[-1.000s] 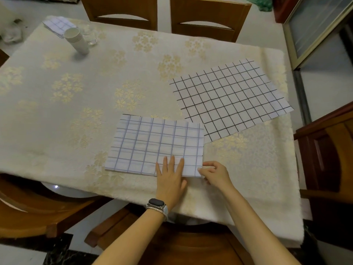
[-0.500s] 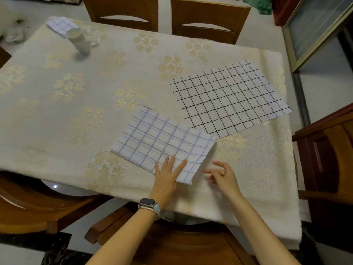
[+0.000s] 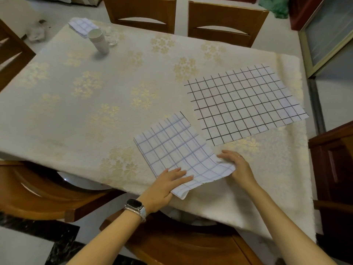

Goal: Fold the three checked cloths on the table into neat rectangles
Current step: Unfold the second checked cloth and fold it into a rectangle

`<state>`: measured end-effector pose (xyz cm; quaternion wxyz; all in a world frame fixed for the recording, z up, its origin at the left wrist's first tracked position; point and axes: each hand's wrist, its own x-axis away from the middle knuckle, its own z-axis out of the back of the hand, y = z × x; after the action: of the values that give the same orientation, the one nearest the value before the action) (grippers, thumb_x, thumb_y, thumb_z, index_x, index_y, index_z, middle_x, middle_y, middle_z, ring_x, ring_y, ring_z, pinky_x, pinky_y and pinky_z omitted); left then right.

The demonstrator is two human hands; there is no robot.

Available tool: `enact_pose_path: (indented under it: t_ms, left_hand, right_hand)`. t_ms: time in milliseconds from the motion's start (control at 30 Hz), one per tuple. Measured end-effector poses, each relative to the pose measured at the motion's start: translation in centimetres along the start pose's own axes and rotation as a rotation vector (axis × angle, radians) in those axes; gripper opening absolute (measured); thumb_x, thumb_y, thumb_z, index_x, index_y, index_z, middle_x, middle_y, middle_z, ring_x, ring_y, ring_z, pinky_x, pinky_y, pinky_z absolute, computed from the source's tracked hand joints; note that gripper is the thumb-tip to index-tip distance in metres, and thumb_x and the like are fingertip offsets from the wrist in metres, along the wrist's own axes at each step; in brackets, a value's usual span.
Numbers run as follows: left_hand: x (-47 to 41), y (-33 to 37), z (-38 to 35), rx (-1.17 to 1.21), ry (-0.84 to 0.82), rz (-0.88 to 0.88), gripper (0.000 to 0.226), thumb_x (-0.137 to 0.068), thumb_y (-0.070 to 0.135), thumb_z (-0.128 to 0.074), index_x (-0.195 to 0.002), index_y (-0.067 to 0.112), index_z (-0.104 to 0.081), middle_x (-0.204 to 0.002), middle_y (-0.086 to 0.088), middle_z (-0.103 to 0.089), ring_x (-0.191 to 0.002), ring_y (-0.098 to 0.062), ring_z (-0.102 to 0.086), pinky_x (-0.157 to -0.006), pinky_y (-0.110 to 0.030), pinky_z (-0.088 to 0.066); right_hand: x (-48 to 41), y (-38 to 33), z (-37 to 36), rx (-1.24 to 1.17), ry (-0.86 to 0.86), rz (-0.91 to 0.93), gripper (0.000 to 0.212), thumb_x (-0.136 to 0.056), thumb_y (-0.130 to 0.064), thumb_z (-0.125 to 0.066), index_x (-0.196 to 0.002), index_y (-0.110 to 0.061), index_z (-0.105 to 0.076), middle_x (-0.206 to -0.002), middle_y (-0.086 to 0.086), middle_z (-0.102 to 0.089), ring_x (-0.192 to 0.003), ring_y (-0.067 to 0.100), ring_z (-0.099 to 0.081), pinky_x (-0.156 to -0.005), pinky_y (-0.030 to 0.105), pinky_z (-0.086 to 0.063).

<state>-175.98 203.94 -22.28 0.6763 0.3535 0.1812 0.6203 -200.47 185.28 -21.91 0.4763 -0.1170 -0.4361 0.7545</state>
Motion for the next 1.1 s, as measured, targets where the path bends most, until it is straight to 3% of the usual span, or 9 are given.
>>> enact_pose_path:
  t_ms: [133, 233, 400, 533, 633, 733, 833, 967, 1100]
  left_hand:
    - [1.0, -0.3, 0.7, -0.028, 0.026, 0.009, 0.059, -0.102, 0.012, -0.039, -0.150, 0.045, -0.028, -0.158, 0.009, -0.030, -0.149, -0.004, -0.013, -0.122, -0.033, 0.002]
    - [2.0, -0.8, 1.9, 0.011, 0.081, 0.050, 0.047, -0.102, 0.027, -0.032, -0.147, 0.041, -0.037, -0.151, 0.011, -0.043, -0.140, -0.004, -0.033, -0.121, -0.029, -0.014]
    - [3.8, -1.5, 3.6, 0.159, 0.225, 0.198, 0.032, -0.101, 0.041, -0.039, -0.119, 0.036, -0.064, -0.110, 0.025, -0.066, -0.100, 0.011, -0.058, -0.089, -0.014, -0.045]
    - [3.0, -1.4, 4.5, 0.336, 0.313, 0.350, 0.046, -0.093, 0.064, -0.037, -0.083, 0.029, -0.066, -0.073, 0.015, -0.068, -0.066, -0.006, -0.060, -0.062, -0.030, -0.047]
    - [2.3, -2.1, 5.2, 0.460, 0.413, 0.416, 0.073, -0.083, 0.076, -0.041, -0.091, 0.009, -0.067, -0.087, -0.016, -0.070, -0.081, -0.035, -0.064, -0.076, -0.051, -0.053]
    - [1.5, -2.5, 5.8, 0.561, 0.504, 0.509, 0.053, -0.091, 0.056, -0.052, -0.096, 0.006, -0.068, -0.093, -0.017, -0.071, -0.090, -0.036, -0.066, -0.083, -0.054, -0.055]
    - [0.4, -3.1, 5.9, 0.656, 0.560, 0.656, 0.033, -0.099, 0.030, -0.053, -0.092, -0.001, -0.065, -0.094, -0.018, -0.070, -0.093, -0.036, -0.066, -0.083, -0.054, -0.057]
    - [-0.8, -4.6, 5.5, 0.660, 0.643, 0.817, 0.033, -0.097, 0.026, -0.055, -0.079, 0.000, -0.058, -0.088, -0.026, -0.066, -0.087, -0.044, -0.065, -0.081, -0.058, -0.056]
    - [-1.8, -5.1, 5.8, 0.589, 0.676, 0.895, 0.030, -0.098, 0.023, -0.055, -0.079, 0.001, -0.063, -0.081, -0.018, -0.068, -0.075, -0.031, -0.063, -0.076, -0.048, -0.054]
  right_hand:
    - [0.0, 0.0, -0.1, 0.126, -0.055, 0.054, 0.041, -0.077, 0.009, -0.070, -0.099, -0.025, -0.076, -0.134, 0.002, -0.060, -0.133, 0.023, -0.045, -0.105, 0.031, -0.033]
    - [0.6, -0.7, 0.2, 0.051, -0.057, 0.097, 0.020, -0.085, -0.005, -0.071, -0.096, -0.021, -0.075, -0.129, -0.004, -0.063, -0.135, 0.016, -0.043, -0.109, 0.039, -0.037]
    - [1.1, -2.4, 0.2, 0.016, -0.024, 0.100, 0.014, -0.088, -0.027, -0.070, -0.087, -0.040, -0.067, -0.118, -0.017, -0.068, -0.124, 0.013, -0.054, -0.106, 0.031, -0.040]
    - [0.7, -4.0, -0.1, -0.004, 0.021, 0.142, 0.021, -0.090, -0.021, -0.069, -0.078, -0.035, -0.059, -0.087, -0.019, -0.065, -0.089, 0.002, -0.061, -0.076, 0.014, -0.041]
    - [-0.7, -4.8, -0.8, -0.035, 0.058, 0.099, 0.022, -0.091, -0.027, -0.067, -0.071, -0.025, -0.056, -0.073, -0.017, -0.063, -0.078, 0.000, -0.061, -0.069, 0.011, -0.042]
    - [-2.8, -5.8, -2.0, -0.029, 0.096, 0.064, 0.026, -0.091, -0.030, -0.066, -0.070, -0.022, -0.054, -0.063, -0.011, -0.056, -0.061, 0.002, -0.051, -0.058, 0.013, -0.039]
    - [-5.4, -6.2, -3.1, 0.002, 0.112, 0.000, 0.021, -0.090, -0.034, -0.067, -0.078, -0.019, -0.060, -0.070, -0.008, -0.059, -0.065, 0.007, -0.053, -0.059, 0.019, -0.042]
    - [-8.3, -6.3, -4.6, 0.054, 0.098, -0.075, 0.022, -0.088, -0.038, -0.069, -0.088, -0.016, -0.066, -0.077, -0.004, -0.065, -0.071, 0.012, -0.060, -0.061, 0.022, -0.044]
    - [-10.0, -6.9, -5.8, 0.113, 0.087, -0.108, 0.022, -0.090, -0.038, -0.067, -0.088, -0.016, -0.065, -0.075, -0.002, -0.064, -0.070, 0.014, -0.059, -0.057, 0.023, -0.043]
